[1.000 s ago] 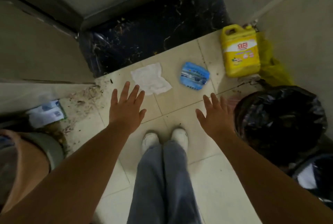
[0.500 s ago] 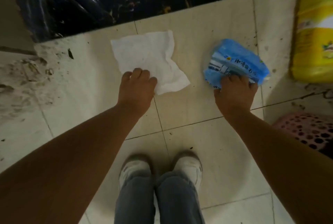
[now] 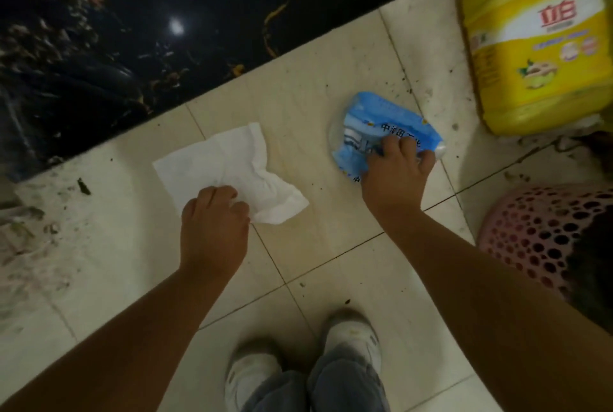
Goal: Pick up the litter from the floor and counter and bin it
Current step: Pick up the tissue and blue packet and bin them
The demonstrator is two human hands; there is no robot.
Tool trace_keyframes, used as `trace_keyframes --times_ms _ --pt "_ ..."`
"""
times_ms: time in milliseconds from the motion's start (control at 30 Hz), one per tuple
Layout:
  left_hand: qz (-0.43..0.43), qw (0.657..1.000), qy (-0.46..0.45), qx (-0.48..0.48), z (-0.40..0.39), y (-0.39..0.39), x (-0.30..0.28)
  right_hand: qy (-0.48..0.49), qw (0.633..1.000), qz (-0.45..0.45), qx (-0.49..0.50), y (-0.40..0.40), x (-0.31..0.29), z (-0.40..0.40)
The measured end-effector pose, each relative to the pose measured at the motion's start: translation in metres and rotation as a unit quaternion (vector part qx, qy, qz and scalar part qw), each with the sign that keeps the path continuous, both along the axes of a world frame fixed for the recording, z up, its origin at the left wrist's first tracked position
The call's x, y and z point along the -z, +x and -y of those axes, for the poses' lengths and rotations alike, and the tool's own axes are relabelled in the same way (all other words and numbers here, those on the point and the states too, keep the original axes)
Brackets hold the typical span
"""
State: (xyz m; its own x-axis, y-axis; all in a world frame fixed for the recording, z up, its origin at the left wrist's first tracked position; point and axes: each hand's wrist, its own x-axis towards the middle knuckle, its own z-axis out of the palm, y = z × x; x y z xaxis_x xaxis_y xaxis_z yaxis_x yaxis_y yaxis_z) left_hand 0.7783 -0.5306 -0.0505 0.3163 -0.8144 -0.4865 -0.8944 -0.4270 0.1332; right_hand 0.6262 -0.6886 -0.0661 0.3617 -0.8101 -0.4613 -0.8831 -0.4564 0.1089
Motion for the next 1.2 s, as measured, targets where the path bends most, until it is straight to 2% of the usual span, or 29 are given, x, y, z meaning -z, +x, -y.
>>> trace_keyframes --times_ms 67,167,367,500,567,667,800,867,967,1033,1133,1200 --pt "-0.006 1.000 -0.004 0.002 0.000 0.000 -0.002 -0.016 0.999 0.035 -0.004 0.001 0.003 -0.006" --pt "0.005 1.000 -0.015 0.005 0.000 0.004 0.001 0.012 0.998 0.054 0.023 -0.002 0.012 -0.012" --pt "0.021 0.999 -0.039 0.004 -0.002 0.013 0.008 -0.064 0.988 0.141 0.019 0.006 0.016 -0.017" --pt "0.034 0.999 -0.037 -0.004 -0.008 0.012 -0.019 0.012 0.988 0.127 0.083 -0.002 -0.023 -0.031" --pt "0.030 0.999 -0.039 -0.001 -0.007 0.006 -0.052 0.037 0.989 0.119 0.074 -0.009 -0.059 -0.046" --pt "0.017 0.999 -0.041 0.011 0.001 -0.007 -0.120 0.018 0.990 0.132 0.053 -0.021 -0.127 -0.067" --pt "0.009 0.998 -0.046 0.042 0.023 -0.026 -0.235 0.055 0.976 0.182 0.107 -0.041 -0.239 -0.071" --pt "0.005 0.996 -0.064 0.068 0.040 -0.036 -0.291 0.048 0.974 0.186 0.122 -0.059 -0.291 -0.068" --pt "-0.001 0.986 -0.113 0.124 0.076 -0.062 -0.362 0.011 0.951 0.238 0.199 -0.091 -0.357 -0.052" --pt "-0.014 0.974 -0.132 0.184 0.100 -0.093 -0.396 -0.045 0.940 0.255 0.224 -0.124 -0.390 -0.043" --pt "-0.052 0.956 -0.140 0.252 0.128 -0.160 -0.429 -0.080 0.924 0.244 0.283 -0.188 -0.430 -0.039" --pt "-0.096 0.944 -0.146 0.281 0.139 -0.220 -0.443 -0.106 0.899 0.242 0.350 -0.242 -0.450 -0.042"
